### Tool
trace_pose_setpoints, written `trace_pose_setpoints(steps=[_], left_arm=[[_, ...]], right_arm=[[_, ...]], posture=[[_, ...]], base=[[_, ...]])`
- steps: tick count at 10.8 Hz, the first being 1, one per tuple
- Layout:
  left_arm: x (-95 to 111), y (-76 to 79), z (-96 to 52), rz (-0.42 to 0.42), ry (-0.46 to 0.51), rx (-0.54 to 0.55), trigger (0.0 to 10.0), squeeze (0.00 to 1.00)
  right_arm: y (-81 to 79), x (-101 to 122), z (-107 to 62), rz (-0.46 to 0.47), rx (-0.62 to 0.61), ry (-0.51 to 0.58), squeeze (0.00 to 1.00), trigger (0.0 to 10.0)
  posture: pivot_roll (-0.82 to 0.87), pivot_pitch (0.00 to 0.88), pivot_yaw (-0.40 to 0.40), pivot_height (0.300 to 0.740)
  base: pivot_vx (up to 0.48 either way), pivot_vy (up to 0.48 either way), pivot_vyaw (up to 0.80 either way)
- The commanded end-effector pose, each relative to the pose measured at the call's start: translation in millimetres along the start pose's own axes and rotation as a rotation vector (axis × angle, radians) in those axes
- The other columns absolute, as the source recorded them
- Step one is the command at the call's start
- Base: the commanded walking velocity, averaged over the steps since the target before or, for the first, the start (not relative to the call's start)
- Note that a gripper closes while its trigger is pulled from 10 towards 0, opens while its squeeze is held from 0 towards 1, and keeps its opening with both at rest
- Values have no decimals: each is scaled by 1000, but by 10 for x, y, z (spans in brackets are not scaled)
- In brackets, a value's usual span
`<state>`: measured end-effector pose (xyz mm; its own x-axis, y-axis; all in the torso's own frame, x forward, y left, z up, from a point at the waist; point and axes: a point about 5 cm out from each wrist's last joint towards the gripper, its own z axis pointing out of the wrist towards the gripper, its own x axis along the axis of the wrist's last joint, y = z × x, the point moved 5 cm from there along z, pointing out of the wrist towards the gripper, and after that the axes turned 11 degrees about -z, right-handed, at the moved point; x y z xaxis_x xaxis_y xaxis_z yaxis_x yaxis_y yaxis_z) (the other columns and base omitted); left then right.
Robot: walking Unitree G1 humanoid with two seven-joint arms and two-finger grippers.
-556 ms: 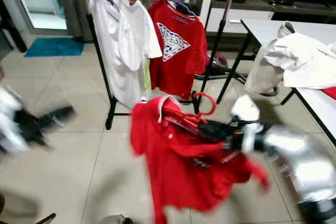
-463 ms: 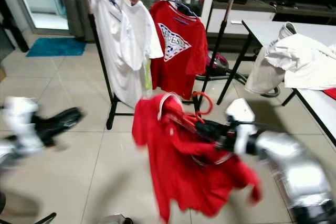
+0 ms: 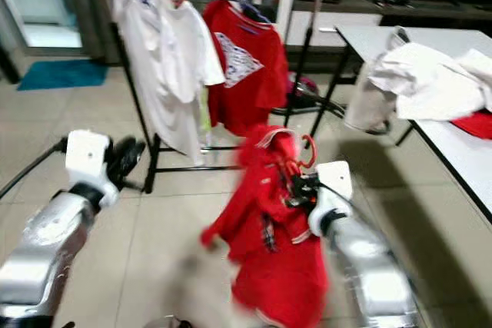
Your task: Hang hanger
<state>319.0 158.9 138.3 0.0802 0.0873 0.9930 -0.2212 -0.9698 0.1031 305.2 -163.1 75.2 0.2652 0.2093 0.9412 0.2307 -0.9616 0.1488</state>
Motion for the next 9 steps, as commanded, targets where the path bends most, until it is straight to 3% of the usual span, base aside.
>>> trace_pose_setpoints(steps=[1,4,9], left_arm=[[7,22,7,4,3,7,10000,0],[-63,56,-1,3,-10,36,10000,0],[-38,33,-15,10,-6,47,10000,0]], right_arm=[[121,175,-37,-42,-79,71,0,10000],[19,247,-27,6,-121,100,0,10000],[-64,371,17,-33,-94,133,0,10000]], posture=[[103,27,-8,740],[103,28,-8,740],[107,29,-15,740]], base=[[262,0,0],[327,0,0],[391,0,0]])
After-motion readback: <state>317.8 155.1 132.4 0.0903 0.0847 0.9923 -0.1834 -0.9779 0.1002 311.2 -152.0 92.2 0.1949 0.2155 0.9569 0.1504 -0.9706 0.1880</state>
